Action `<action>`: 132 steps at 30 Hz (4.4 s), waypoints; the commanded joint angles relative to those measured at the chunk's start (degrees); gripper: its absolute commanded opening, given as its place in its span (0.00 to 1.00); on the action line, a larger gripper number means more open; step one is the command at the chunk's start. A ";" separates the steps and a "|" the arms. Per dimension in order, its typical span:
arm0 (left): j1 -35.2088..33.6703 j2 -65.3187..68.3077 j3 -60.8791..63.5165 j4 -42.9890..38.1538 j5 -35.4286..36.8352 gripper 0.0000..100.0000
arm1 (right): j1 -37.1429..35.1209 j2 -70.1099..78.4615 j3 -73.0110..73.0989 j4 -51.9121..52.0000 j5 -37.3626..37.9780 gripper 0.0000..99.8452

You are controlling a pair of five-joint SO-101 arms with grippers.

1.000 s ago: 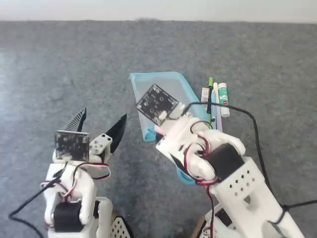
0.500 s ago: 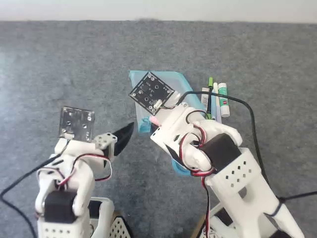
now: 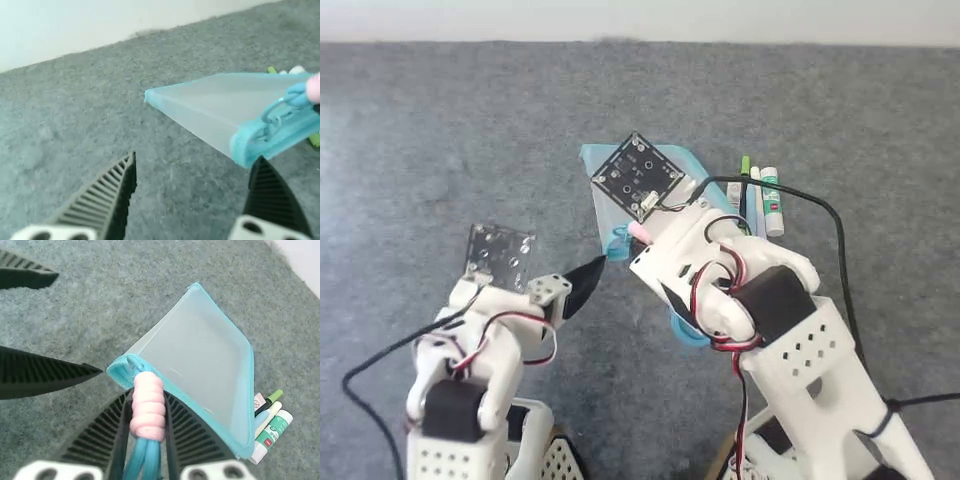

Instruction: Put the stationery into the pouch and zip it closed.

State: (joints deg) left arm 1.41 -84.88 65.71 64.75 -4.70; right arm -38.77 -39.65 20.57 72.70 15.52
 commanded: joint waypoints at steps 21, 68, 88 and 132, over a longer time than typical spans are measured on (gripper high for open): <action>4.22 3.25 3.56 -8.18 -0.26 0.34 | -2.42 0.22 -3.25 2.42 -2.55 0.01; 4.57 3.08 16.40 -25.67 -0.53 0.20 | -10.33 -0.48 -5.36 13.93 2.64 0.01; 4.22 2.90 17.45 -24.35 -0.26 0.01 | 2.68 -0.48 1.05 13.32 3.87 0.01; 3.08 3.16 16.31 -19.96 2.64 0.19 | 17.71 -8.13 1.41 14.29 8.70 0.01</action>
State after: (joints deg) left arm 3.78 -81.89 84.00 44.88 -2.95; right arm -20.92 -44.84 27.78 85.19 24.22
